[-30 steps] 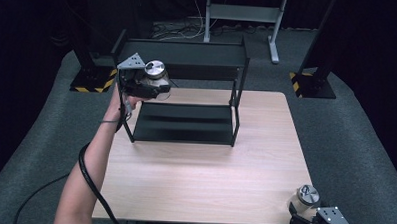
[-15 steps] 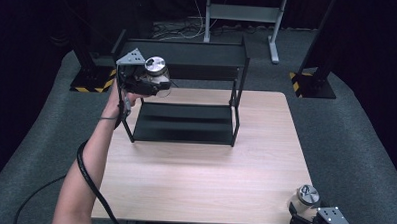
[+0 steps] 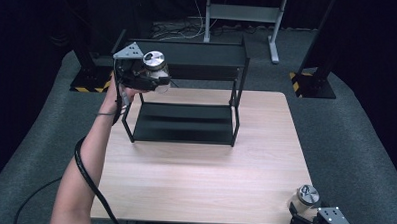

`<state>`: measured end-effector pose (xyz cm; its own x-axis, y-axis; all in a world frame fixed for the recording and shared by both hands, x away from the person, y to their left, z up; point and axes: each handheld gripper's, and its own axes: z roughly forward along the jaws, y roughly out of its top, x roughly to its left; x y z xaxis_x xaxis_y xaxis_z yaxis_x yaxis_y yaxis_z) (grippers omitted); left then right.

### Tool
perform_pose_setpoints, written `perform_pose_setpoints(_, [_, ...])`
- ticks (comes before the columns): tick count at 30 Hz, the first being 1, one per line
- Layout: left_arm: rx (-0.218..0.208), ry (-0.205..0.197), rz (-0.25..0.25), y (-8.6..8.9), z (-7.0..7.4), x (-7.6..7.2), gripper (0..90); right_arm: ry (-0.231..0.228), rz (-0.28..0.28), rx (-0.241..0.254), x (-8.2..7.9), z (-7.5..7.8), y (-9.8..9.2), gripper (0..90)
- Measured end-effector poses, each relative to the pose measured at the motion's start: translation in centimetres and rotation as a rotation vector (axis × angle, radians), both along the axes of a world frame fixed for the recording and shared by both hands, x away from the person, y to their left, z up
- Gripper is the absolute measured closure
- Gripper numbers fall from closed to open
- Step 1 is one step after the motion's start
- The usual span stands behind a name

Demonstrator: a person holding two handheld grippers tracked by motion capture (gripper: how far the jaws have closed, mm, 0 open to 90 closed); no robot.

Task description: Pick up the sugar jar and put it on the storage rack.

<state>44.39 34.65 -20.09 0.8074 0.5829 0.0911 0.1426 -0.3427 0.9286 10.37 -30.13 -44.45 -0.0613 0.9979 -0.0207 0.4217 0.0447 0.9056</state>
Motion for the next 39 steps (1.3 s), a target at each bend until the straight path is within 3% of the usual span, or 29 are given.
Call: perform_pose_setpoints(39, [-0.015,-0.038,-0.007,-0.3,3.6,0.6,30.5,0.009,-0.008,-0.001,0.0,0.2,0.0,0.0])
